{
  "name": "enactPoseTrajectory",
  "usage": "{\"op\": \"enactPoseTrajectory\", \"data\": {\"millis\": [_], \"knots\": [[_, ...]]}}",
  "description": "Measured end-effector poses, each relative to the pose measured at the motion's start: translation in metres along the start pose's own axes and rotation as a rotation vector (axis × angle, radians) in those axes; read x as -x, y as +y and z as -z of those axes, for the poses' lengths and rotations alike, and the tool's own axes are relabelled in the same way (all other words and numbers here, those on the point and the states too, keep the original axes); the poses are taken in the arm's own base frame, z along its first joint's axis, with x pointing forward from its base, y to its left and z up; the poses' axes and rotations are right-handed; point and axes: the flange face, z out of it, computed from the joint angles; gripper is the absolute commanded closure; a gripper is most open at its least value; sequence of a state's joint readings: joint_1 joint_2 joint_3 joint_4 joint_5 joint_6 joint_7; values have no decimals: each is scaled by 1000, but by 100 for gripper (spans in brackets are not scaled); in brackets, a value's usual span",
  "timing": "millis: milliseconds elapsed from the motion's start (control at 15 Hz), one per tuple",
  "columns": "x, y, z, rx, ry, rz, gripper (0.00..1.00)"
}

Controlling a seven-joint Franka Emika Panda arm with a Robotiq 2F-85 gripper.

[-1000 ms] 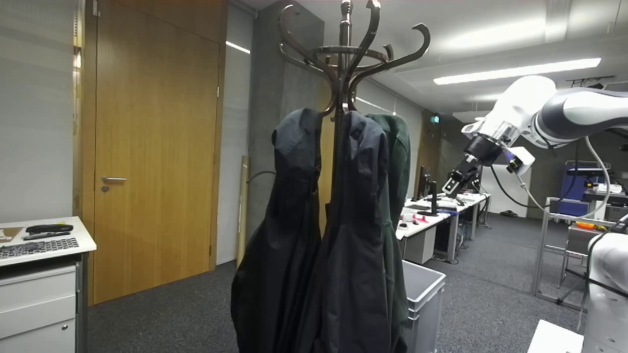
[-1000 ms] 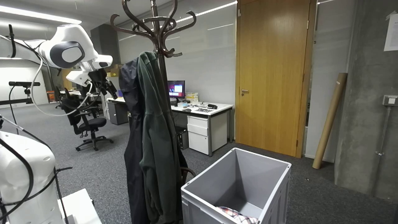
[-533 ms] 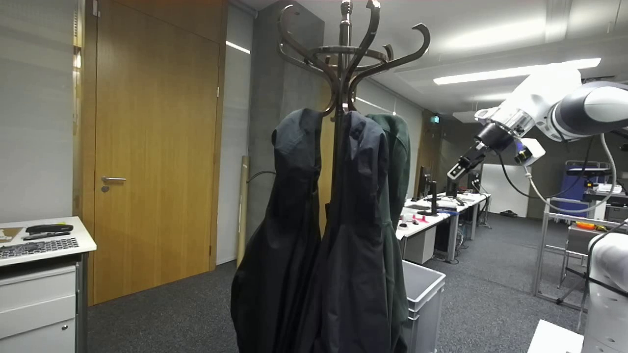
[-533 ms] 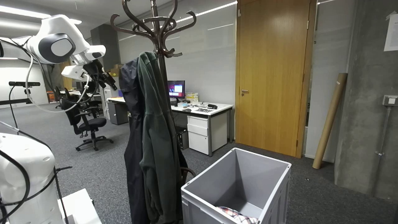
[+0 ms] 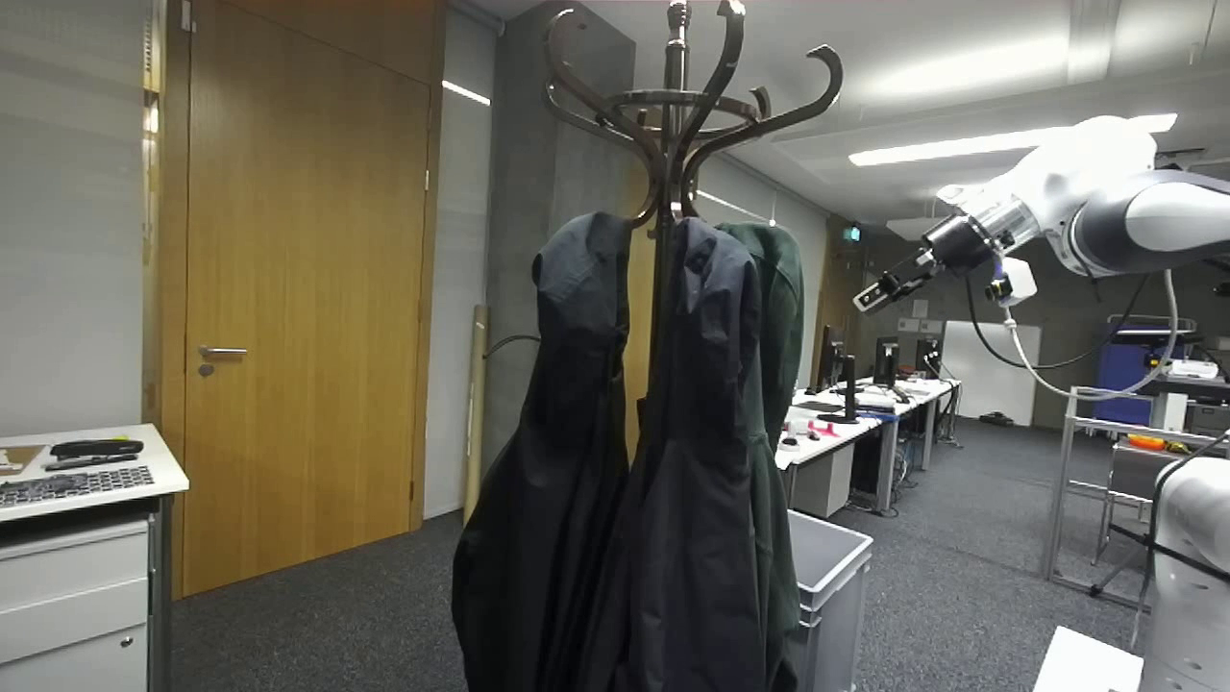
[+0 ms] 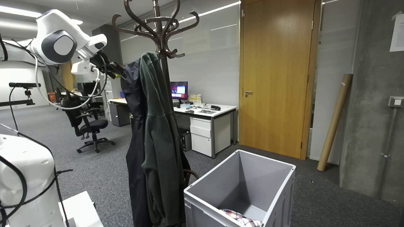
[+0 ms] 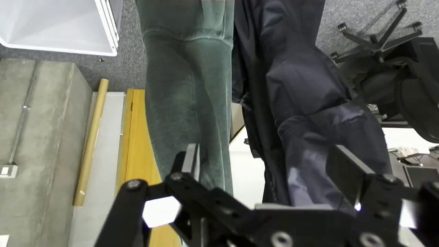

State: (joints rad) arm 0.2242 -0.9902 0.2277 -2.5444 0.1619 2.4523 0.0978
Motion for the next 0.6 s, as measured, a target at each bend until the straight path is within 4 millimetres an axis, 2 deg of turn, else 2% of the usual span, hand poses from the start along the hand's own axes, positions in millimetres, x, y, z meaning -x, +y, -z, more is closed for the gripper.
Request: {"op": "enactPoseTrajectory", "data": {"millis": [600], "knots": [[-22, -3, 13, 15, 186, 52, 0]]}}
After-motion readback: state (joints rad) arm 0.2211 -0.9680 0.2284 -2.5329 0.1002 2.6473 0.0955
